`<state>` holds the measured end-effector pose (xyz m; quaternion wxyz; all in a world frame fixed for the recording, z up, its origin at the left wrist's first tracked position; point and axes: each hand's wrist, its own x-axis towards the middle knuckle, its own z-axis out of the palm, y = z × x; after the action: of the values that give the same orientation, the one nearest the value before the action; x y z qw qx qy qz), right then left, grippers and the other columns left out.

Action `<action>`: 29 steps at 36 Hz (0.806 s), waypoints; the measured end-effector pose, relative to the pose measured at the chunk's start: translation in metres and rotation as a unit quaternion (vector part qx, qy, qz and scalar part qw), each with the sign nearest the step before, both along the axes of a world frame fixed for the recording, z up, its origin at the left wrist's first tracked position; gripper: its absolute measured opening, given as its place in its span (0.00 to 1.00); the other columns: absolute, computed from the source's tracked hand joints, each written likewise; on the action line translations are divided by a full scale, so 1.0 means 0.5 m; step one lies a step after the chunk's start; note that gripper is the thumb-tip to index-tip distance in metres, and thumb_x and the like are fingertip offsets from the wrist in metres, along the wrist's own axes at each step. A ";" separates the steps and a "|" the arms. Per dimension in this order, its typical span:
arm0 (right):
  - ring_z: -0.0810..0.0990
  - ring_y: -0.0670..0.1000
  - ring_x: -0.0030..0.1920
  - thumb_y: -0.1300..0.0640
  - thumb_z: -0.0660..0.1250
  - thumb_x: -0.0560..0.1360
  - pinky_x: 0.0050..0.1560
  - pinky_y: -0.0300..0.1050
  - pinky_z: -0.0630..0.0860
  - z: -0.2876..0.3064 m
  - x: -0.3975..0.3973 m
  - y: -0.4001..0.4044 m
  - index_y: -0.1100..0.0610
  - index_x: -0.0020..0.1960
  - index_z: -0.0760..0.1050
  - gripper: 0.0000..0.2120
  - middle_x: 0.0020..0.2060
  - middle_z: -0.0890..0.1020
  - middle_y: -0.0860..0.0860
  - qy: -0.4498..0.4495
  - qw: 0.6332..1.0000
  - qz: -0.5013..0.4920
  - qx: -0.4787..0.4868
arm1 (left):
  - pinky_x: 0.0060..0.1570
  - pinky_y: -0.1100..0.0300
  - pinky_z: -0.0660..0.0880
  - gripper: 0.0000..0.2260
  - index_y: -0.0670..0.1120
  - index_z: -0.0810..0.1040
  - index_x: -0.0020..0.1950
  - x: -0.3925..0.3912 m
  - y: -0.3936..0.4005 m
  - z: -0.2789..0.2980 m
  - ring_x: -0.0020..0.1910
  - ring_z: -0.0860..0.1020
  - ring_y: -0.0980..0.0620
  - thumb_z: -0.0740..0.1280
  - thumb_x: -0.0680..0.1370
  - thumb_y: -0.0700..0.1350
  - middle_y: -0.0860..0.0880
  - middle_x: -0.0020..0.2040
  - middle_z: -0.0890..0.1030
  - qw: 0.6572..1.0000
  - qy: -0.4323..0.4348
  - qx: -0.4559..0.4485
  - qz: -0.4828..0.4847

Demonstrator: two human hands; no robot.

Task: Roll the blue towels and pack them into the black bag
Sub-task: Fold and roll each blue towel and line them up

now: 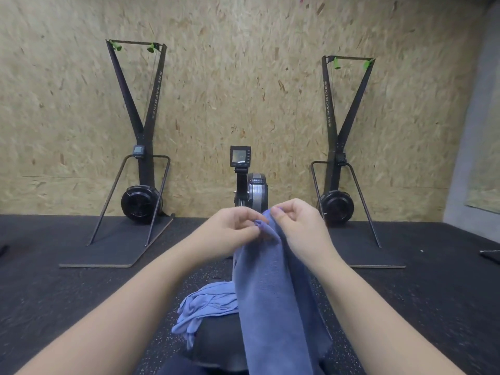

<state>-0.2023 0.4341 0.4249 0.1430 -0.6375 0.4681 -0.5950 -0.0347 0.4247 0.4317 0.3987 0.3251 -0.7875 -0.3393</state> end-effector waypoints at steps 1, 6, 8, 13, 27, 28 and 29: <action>0.77 0.35 0.32 0.60 0.66 0.77 0.36 0.28 0.72 -0.001 0.003 0.002 0.59 0.46 0.78 0.04 0.35 0.82 0.46 -0.001 1.000 0.008 0.001 | 0.56 0.51 0.75 0.07 0.47 0.80 0.50 -0.001 0.000 -0.002 0.46 0.81 0.53 0.65 0.74 0.43 0.46 0.45 0.85 1.000 -0.002 -0.016 -0.001; 0.76 0.35 0.30 0.59 0.67 0.77 0.34 0.27 0.70 0.001 0.013 0.009 0.55 0.43 0.78 0.05 0.33 0.81 0.45 -0.012 0.999 0.041 0.029 | 0.46 0.51 0.76 0.05 0.51 0.81 0.43 -0.007 -0.008 -0.007 0.35 0.78 0.58 0.68 0.77 0.44 0.54 0.33 0.82 0.993 -0.018 -0.102 0.054; 0.74 0.35 0.29 0.59 0.66 0.77 0.33 0.27 0.69 0.001 0.015 0.009 0.52 0.41 0.76 0.07 0.32 0.80 0.45 -0.007 0.998 0.044 0.038 | 0.41 0.63 0.70 0.09 0.57 0.79 0.39 -0.011 -0.008 -0.007 0.33 0.73 0.65 0.70 0.76 0.44 0.57 0.33 0.78 0.983 -0.030 -0.156 0.092; 0.78 0.39 0.36 0.60 0.63 0.79 0.42 0.37 0.72 -0.003 0.021 0.013 0.50 0.43 0.75 0.08 0.35 0.82 0.45 -0.027 0.993 0.094 0.070 | 0.52 0.62 0.72 0.13 0.61 0.76 0.38 -0.013 -0.014 -0.011 0.47 0.75 0.56 0.71 0.75 0.43 0.52 0.45 0.72 0.970 -0.018 -0.215 0.111; 0.78 0.37 0.41 0.61 0.59 0.80 0.42 0.33 0.72 -0.007 0.034 0.026 0.52 0.49 0.75 0.08 0.43 0.82 0.46 -0.040 0.986 0.150 0.064 | 0.38 0.65 0.68 0.09 0.50 0.74 0.38 -0.007 -0.018 -0.009 0.36 0.72 0.60 0.74 0.72 0.43 0.54 0.38 0.76 0.960 0.012 -0.216 0.176; 0.79 0.36 0.41 0.61 0.60 0.80 0.43 0.32 0.72 -0.007 0.035 0.025 0.52 0.49 0.75 0.06 0.42 0.82 0.45 -0.049 0.985 0.157 0.060 | 0.37 0.63 0.68 0.09 0.50 0.75 0.38 -0.006 -0.017 -0.009 0.34 0.72 0.58 0.74 0.72 0.43 0.54 0.36 0.76 0.963 0.023 -0.206 0.172; 0.80 0.36 0.43 0.60 0.63 0.79 0.46 0.32 0.73 -0.009 0.034 0.024 0.52 0.49 0.75 0.04 0.42 0.83 0.45 -0.053 0.983 0.166 0.056 | 0.36 0.63 0.67 0.09 0.49 0.75 0.38 -0.005 -0.017 -0.009 0.33 0.71 0.58 0.74 0.71 0.43 0.55 0.34 0.75 0.966 0.035 -0.196 0.165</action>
<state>-0.1851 0.4460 0.4204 0.2995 -0.6650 0.3805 -0.5686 -0.0372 0.4162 0.4271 0.5321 0.3539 -0.7599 -0.1188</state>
